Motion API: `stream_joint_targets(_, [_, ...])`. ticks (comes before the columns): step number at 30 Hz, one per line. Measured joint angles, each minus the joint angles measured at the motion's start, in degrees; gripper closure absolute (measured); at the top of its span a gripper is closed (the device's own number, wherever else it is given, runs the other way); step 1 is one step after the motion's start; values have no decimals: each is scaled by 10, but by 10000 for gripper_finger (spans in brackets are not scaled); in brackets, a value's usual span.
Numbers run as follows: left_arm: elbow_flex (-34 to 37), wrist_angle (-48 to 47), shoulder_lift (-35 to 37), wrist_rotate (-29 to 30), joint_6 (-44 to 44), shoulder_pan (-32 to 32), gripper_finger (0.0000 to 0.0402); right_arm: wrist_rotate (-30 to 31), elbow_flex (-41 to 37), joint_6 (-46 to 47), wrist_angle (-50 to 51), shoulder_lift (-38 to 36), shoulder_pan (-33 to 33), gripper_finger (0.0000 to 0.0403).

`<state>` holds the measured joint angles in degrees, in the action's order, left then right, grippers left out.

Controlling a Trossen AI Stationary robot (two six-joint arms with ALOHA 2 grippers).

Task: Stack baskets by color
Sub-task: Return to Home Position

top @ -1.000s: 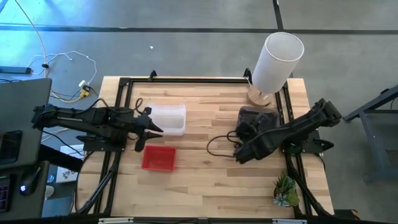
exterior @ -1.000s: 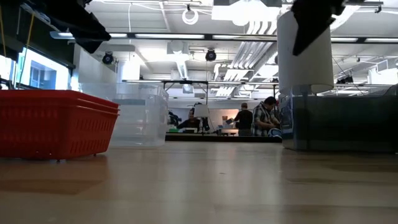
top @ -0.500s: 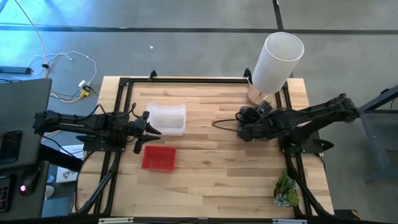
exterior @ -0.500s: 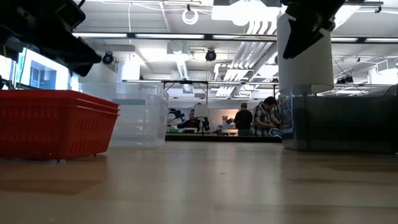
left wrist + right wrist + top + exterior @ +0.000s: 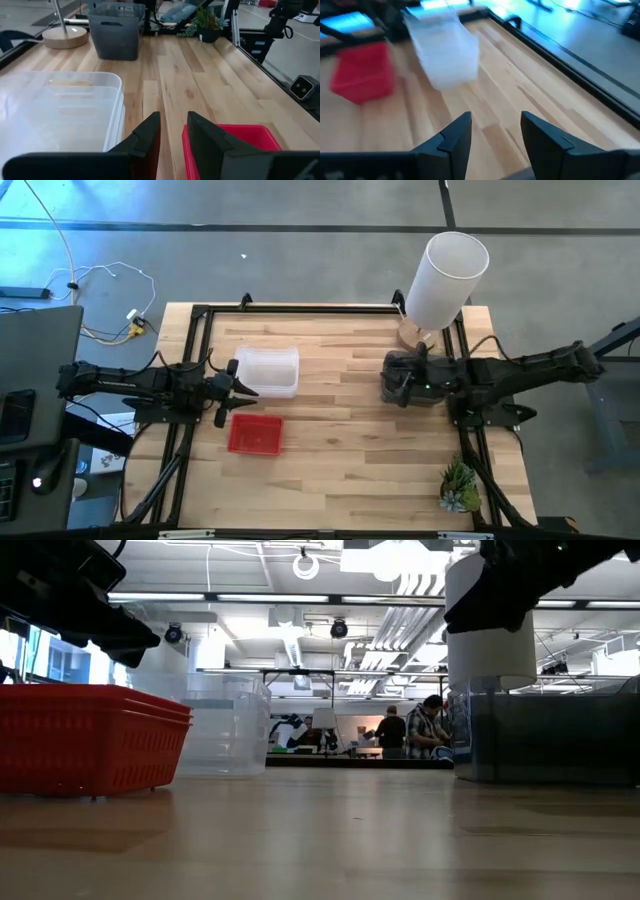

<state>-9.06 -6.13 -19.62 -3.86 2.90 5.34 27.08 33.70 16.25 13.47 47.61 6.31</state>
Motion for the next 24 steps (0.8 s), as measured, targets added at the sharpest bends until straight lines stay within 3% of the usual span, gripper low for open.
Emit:
stream_joint_targets(5, [0, 1, 5, 0, -15, 0, 316, -63, -78, -25, -110, -69, -8, 245])
stream_joint_targets(16, [0, 8, 5, 0, -15, 0, 316, -57, -191, 2, -163, -167, -6, 245])
stream_joint_targets(24, [0, 16, 5, 0, -16, 0, 316, -56, -282, 2, -269, -216, -6, 245])
